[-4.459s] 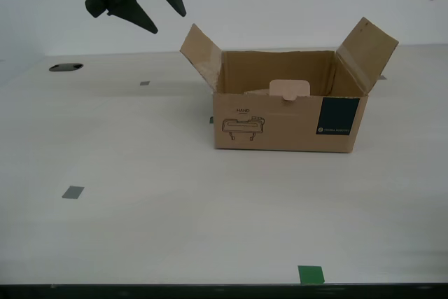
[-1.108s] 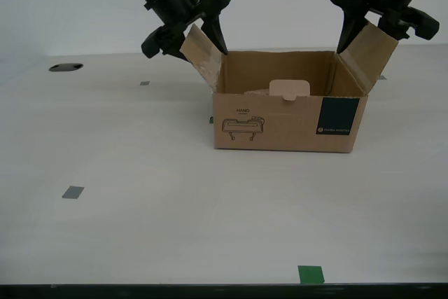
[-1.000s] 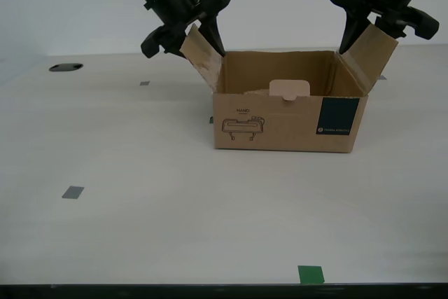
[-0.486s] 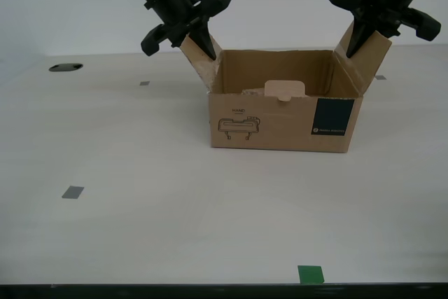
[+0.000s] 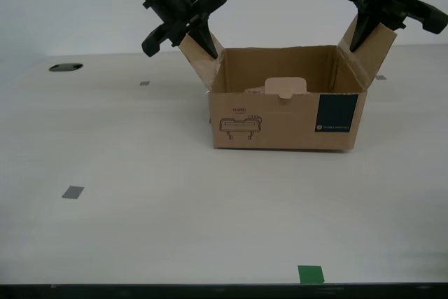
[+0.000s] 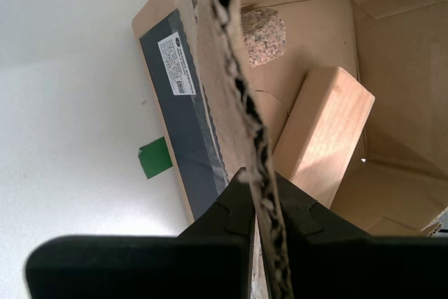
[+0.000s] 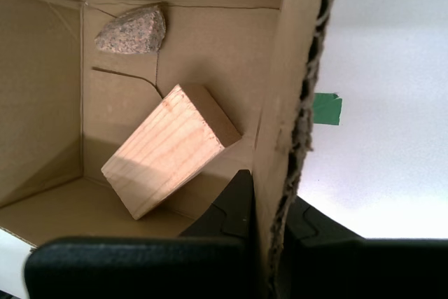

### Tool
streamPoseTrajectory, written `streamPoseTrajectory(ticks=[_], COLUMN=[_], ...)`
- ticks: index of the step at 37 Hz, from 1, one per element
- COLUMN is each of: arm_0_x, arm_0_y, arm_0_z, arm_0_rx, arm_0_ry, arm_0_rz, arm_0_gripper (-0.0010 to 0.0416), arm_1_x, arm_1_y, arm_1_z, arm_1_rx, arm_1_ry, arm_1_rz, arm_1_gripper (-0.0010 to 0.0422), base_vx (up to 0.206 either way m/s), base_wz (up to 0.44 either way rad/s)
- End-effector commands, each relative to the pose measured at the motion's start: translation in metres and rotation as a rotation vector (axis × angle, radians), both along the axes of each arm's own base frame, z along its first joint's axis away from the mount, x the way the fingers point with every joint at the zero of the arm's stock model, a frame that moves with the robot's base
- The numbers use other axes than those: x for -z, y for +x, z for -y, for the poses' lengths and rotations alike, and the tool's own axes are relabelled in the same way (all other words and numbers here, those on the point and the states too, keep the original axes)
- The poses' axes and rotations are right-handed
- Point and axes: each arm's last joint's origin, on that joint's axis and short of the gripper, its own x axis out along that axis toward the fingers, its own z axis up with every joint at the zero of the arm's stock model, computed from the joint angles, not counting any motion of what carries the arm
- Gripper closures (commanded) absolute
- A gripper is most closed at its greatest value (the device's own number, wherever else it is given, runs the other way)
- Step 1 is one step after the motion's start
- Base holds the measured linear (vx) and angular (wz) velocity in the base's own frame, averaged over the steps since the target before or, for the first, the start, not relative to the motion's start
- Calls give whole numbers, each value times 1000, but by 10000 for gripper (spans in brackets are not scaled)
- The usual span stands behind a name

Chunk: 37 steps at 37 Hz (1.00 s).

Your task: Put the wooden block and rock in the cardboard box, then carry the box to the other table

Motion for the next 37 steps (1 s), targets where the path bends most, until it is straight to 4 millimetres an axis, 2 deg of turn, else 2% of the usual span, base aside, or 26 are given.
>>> streamPoseTrajectory(ticks=[1, 21, 30, 37], arm_0_x=[-6, -29, -42, -43], arm_0_y=[-2, -17, -26, -30], arm_0_z=[0, -7, -7, -7], arm_0_rx=[11, 11, 24, 26], arm_0_ry=[15, 27, 36, 32], arm_0_rz=[15, 32, 50, 22], arm_0_gripper=[407, 407, 407, 407], arm_1_x=[-10, -55, -66, -70], arm_1_y=[-2, -22, -31, -38], arm_1_z=[0, -10, -14, -18], arm_1_rx=[23, 80, 98, 107], arm_1_ry=[-28, -28, -25, -22], arm_1_rz=[24, 81, 93, 96], arm_1_gripper=[414, 414, 414, 413], base_vx=[0, 0, -3, -22], base_wz=[0, 0, 2, 1])
